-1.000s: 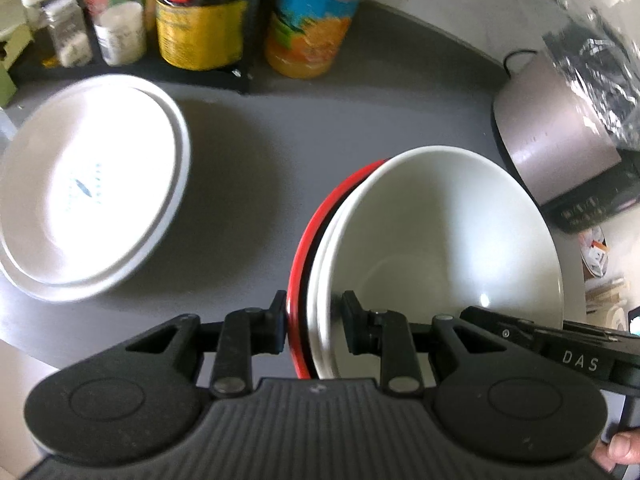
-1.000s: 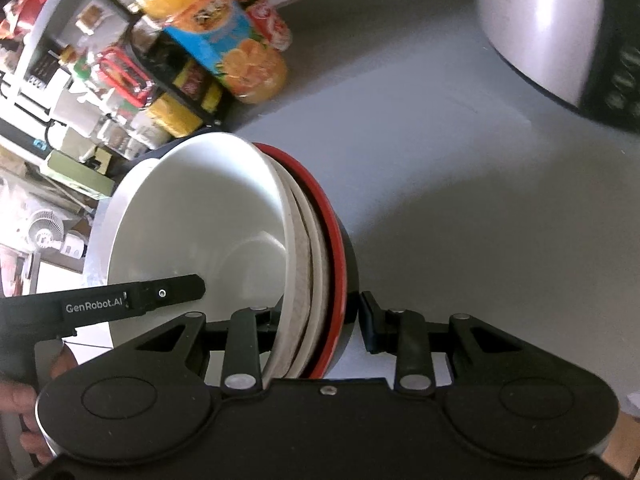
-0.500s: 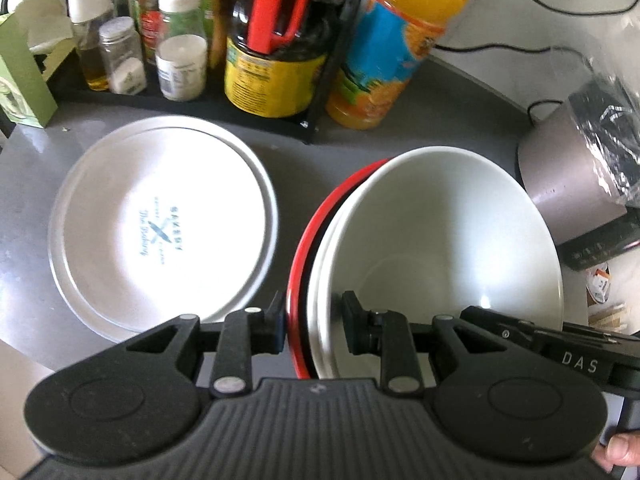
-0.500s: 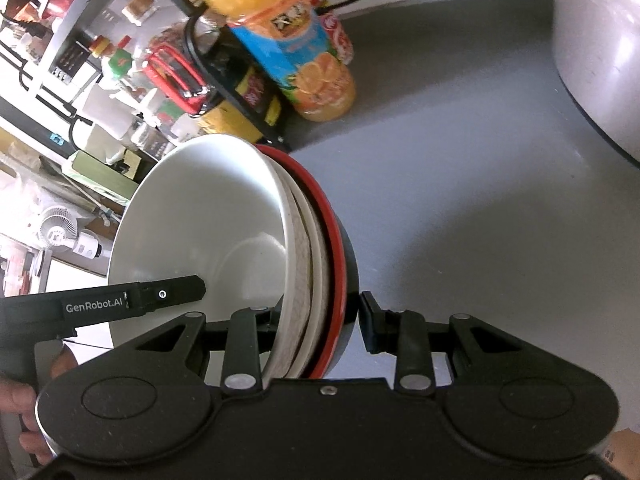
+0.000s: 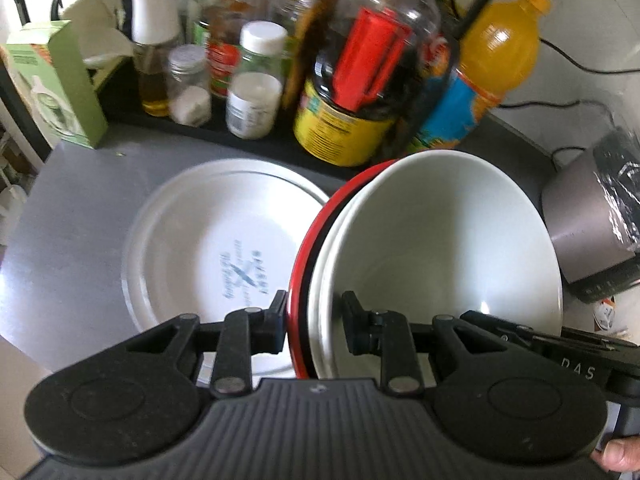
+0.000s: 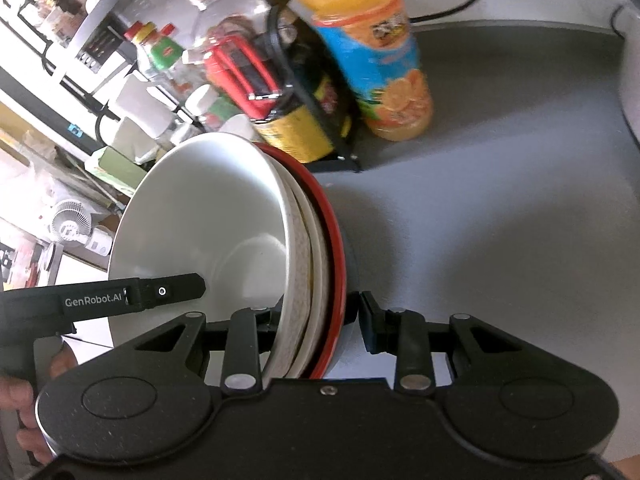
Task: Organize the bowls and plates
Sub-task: 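Carry the bowl stack with both tools and lower it onto the plates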
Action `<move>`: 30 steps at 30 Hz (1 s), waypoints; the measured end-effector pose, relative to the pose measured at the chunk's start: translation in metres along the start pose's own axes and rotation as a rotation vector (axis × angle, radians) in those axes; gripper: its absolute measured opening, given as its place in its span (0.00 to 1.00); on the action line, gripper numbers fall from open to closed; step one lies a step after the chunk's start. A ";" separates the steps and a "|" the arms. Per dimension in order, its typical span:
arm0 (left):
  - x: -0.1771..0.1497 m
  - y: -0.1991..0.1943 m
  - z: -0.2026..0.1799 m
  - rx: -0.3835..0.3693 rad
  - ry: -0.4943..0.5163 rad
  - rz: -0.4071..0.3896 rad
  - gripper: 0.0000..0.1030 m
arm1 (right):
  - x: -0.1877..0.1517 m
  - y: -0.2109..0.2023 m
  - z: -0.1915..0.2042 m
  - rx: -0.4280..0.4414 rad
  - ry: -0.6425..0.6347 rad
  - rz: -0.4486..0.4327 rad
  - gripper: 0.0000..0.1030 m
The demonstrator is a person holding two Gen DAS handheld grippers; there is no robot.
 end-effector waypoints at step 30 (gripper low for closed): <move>0.041 0.030 0.094 -0.018 -0.037 0.047 0.25 | 0.017 0.085 0.054 -0.011 0.106 0.100 0.31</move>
Point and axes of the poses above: each gripper's, at about its wrist camera, not at the fingertips, and y roughly the way its jaws point, z to its left, x to its top, the point moved 10 cm from there along y, roughly the way its jaws point, and after that the axes turned 11 degrees about z, right-handed, at the moved point
